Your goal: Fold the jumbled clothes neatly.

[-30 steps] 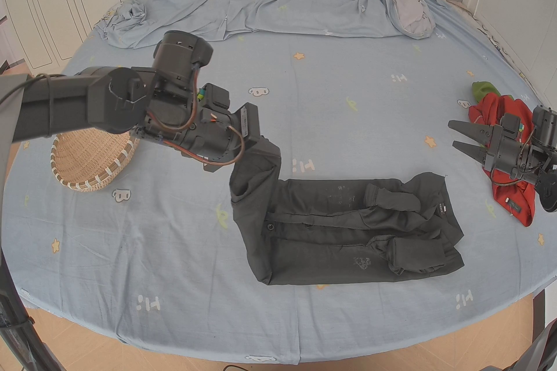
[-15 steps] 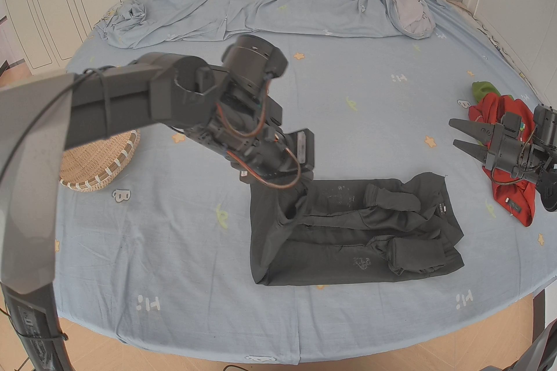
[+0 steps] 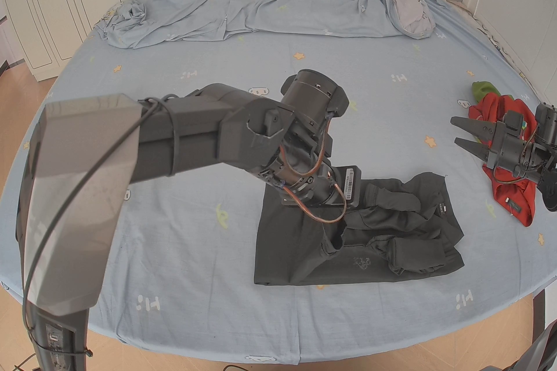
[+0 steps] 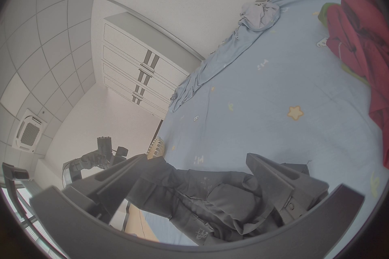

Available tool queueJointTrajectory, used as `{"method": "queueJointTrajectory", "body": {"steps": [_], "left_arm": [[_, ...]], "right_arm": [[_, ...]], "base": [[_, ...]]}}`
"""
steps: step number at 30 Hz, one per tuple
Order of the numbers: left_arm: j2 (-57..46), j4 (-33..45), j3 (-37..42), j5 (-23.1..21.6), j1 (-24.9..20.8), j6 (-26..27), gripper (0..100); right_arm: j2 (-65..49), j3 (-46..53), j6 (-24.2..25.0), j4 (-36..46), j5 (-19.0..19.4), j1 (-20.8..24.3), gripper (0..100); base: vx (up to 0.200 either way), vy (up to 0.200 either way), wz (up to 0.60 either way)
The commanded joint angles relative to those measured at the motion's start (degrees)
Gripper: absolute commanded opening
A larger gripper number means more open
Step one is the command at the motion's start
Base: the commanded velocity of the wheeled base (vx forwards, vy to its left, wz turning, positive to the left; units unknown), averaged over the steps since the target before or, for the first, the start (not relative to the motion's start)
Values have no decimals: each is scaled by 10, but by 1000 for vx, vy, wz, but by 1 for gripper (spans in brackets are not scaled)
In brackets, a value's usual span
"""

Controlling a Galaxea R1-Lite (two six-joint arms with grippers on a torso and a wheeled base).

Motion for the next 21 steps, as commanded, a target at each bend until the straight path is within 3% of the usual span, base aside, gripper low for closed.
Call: {"method": "queueJointTrajectory", "body": {"steps": [1, 7, 21], "left_arm": [[3, -18, 0, -2, -10, -2, 0], [5, -72, 0, -10, -27, -2, 0], [0, -115, 0, -36, -59, -31, 0]], "right_arm": [[-1, 1, 0, 0, 0, 0, 100], [2, 1, 0, 0, 0, 0, 100], [7, 6, -1, 0, 0, 5, 100]], "base": [[0, 0, 0], [0, 0, 0], [0, 0, 0]]}}
